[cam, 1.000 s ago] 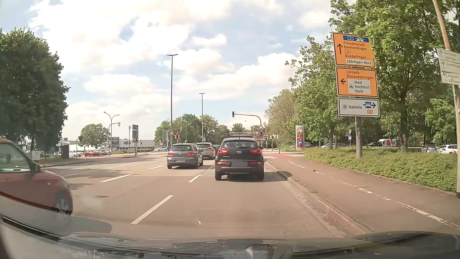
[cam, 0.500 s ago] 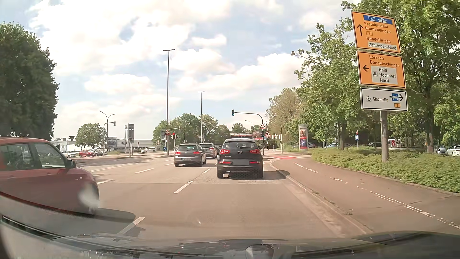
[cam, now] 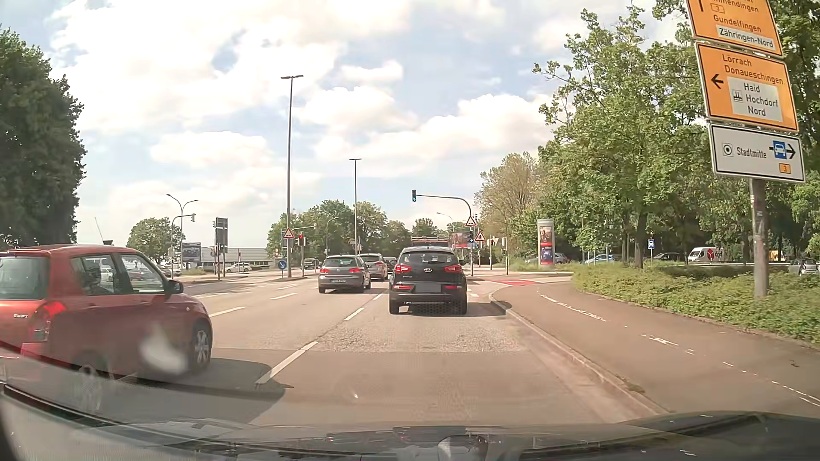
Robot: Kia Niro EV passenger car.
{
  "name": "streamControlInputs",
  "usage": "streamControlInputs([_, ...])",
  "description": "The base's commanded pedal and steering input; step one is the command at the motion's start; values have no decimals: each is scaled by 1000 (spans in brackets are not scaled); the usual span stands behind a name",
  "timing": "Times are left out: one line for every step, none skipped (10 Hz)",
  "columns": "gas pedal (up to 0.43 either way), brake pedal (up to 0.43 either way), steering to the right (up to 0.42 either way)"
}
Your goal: Follow the waypoints while adhering to traffic rules and regulations
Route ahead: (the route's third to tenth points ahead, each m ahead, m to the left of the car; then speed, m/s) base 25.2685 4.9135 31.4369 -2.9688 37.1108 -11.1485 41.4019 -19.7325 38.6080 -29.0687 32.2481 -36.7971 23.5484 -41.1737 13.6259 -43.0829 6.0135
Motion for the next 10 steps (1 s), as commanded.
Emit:
streamControlInputs([157,0,2])
streamControlInputs([157,0,3])
streamControlInputs([150,0,3])
streamControlInputs([138,0,3])
streamControlInputs([130,0,3])
streamControlInputs([98,0,3])
streamControlInputs([87,0,3])
streamControlInputs([79,0,3])
streamControlInputs([67,0,3])
streamControlInputs([59,0,3])
